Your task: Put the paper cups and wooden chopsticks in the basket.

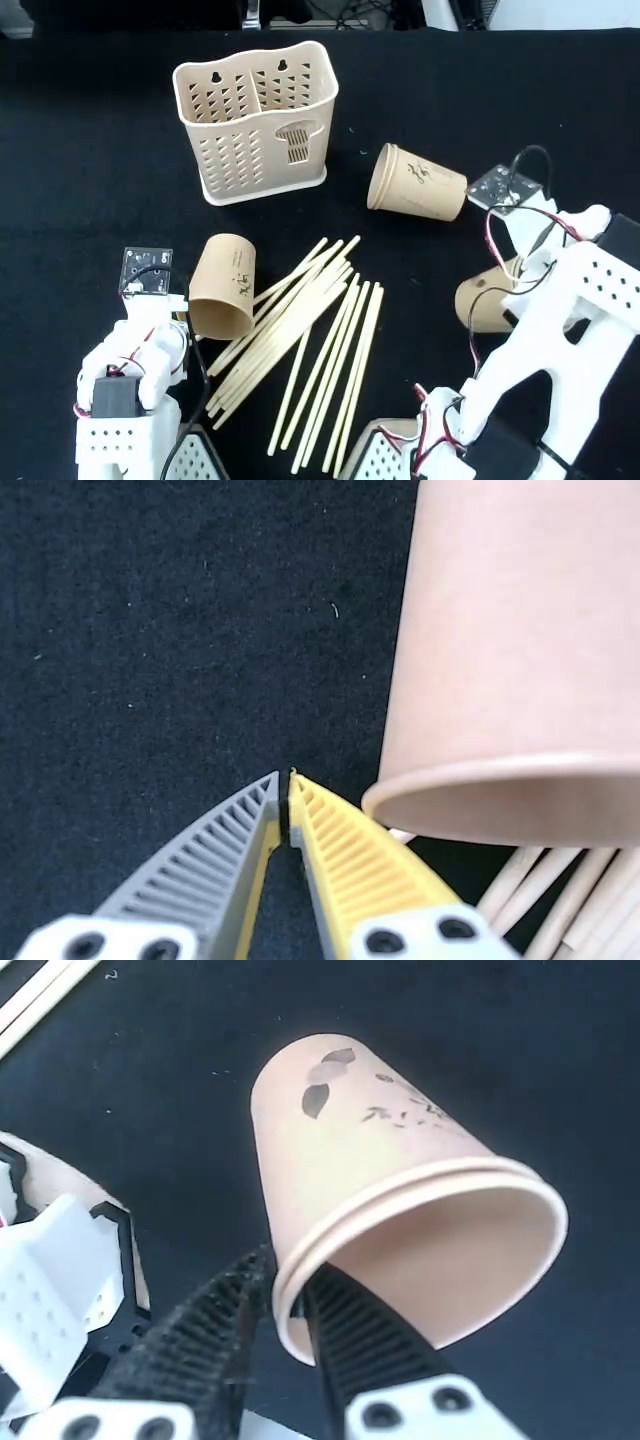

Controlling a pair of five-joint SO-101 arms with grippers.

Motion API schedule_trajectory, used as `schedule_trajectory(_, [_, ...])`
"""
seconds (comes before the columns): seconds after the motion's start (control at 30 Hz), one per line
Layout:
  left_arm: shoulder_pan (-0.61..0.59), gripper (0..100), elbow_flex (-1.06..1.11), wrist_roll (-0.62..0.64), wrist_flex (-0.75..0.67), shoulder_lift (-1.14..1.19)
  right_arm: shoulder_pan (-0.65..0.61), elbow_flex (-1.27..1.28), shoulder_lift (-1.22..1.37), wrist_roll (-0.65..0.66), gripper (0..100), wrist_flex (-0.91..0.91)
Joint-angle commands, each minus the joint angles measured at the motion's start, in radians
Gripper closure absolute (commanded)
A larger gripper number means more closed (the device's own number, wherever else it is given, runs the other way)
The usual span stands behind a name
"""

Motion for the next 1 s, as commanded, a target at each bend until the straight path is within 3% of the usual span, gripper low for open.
schedule_trajectory(0.0, [0.007,97,0.015,0.008,0.015,-0.008,0.017,0.024,0.002,0.014,98.6,0.005])
schedule_trajectory(0.4, [0.007,97,0.015,0.008,0.015,-0.008,-0.064,0.231,-0.005,-0.041,97.1,-0.164])
schedule_trajectory(0.63, [0.007,97,0.015,0.008,0.015,-0.008,-0.094,0.228,-0.012,-0.083,77.6,-0.172])
schedule_trajectory(0.77, [0.007,97,0.015,0.008,0.015,-0.008,-0.123,0.228,-0.058,-0.103,82.5,-0.175])
schedule_trajectory(0.87, [0.007,97,0.015,0.008,0.015,-0.008,-0.135,0.229,-0.105,-0.170,97.6,-0.213])
schedule_trajectory(0.97, [0.007,97,0.015,0.008,0.015,-0.008,-0.130,0.229,-0.143,-0.184,98.6,-0.232])
